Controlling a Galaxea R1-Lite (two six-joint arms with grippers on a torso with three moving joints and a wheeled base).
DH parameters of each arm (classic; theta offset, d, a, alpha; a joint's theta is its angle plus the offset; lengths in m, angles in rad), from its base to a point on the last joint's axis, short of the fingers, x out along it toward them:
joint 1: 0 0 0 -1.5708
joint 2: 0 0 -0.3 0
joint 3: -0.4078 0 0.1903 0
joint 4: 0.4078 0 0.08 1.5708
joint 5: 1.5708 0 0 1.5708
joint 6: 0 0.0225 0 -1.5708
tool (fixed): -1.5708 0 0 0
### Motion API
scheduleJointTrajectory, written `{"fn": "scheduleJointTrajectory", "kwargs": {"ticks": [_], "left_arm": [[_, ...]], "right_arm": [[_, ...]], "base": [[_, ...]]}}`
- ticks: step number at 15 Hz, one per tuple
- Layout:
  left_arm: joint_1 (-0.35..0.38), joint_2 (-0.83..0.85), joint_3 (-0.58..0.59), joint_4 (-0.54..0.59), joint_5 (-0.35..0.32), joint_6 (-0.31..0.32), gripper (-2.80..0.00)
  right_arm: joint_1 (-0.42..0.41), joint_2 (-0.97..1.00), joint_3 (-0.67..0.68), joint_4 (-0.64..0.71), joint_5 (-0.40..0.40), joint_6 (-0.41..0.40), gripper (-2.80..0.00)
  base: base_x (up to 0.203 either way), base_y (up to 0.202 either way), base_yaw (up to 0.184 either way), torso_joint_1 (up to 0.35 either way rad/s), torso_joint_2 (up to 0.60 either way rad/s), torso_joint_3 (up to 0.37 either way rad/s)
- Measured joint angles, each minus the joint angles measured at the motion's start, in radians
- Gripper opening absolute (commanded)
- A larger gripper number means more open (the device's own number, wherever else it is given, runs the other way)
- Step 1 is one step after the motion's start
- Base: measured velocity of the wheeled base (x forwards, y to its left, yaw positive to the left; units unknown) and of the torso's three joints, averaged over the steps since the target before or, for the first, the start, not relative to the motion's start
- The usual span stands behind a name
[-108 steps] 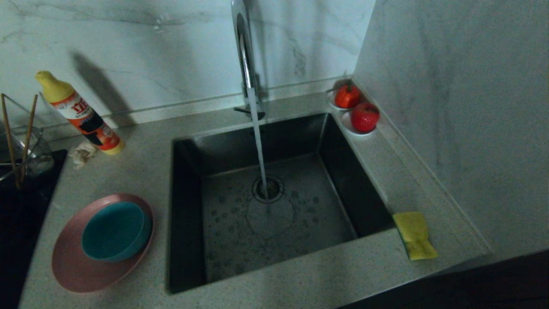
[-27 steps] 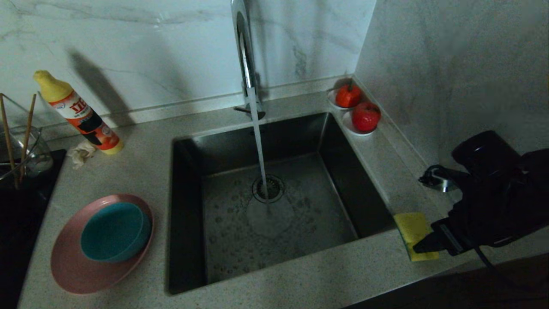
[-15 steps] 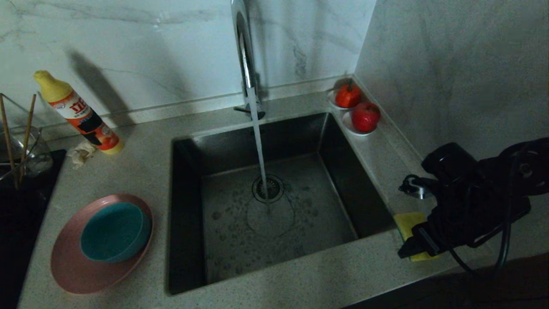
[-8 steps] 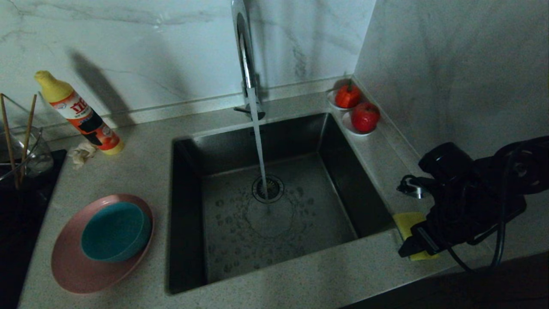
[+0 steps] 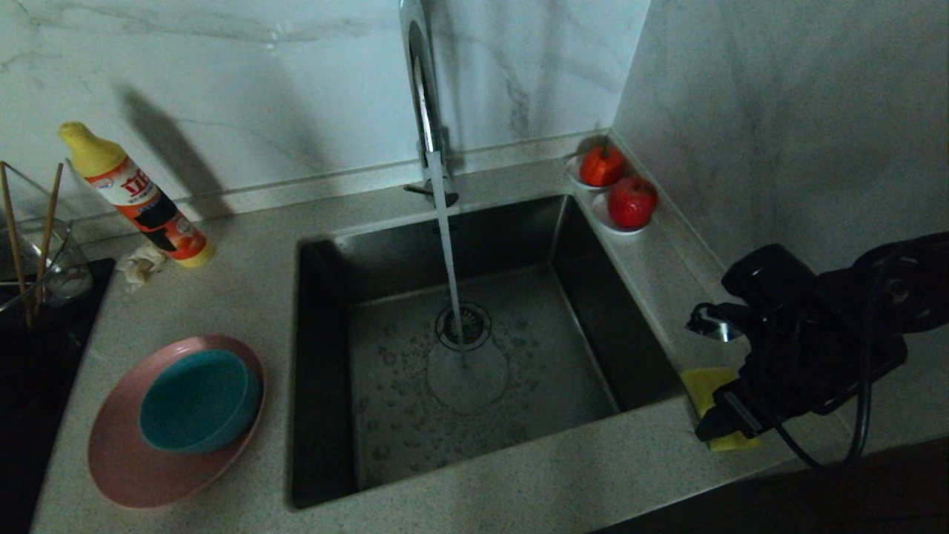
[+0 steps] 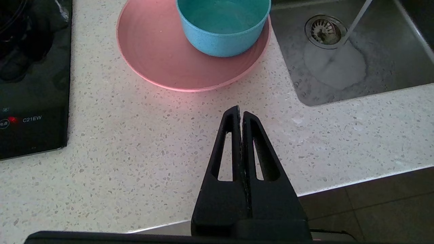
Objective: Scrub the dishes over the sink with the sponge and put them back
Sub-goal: Pick up a bowl and the sponge
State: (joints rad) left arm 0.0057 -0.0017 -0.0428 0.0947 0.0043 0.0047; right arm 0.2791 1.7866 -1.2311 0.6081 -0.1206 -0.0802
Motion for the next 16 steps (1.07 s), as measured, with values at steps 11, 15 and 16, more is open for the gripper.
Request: {"fn": "scheduleJointTrajectory", "kwargs": {"ticks": [11,15,16], "left_arm": [[0.000,0.000,0.000,0.000,0.000,0.000,-2.80],[0.000,0.000,0.000,0.000,0.000,0.000,-2.80],[0.000,0.000,0.000,0.000,0.000,0.001,-2.80]], "right_arm": [[0.041,0.015,-0.003,0.001,-0.026,0.003,-2.80],[0.041,0.020,-0.003,0.000,-0.026,0.007,-2.80],[0.041,0.022,-0.004,-0.001,-0.026,0.007,-2.80]], "base": [[0.000,0.000,0.000,0.000,0.00,0.000],[0.000,0.000,0.000,0.000,0.00,0.000],[0.000,0.000,0.000,0.000,0.00,0.000]]}}
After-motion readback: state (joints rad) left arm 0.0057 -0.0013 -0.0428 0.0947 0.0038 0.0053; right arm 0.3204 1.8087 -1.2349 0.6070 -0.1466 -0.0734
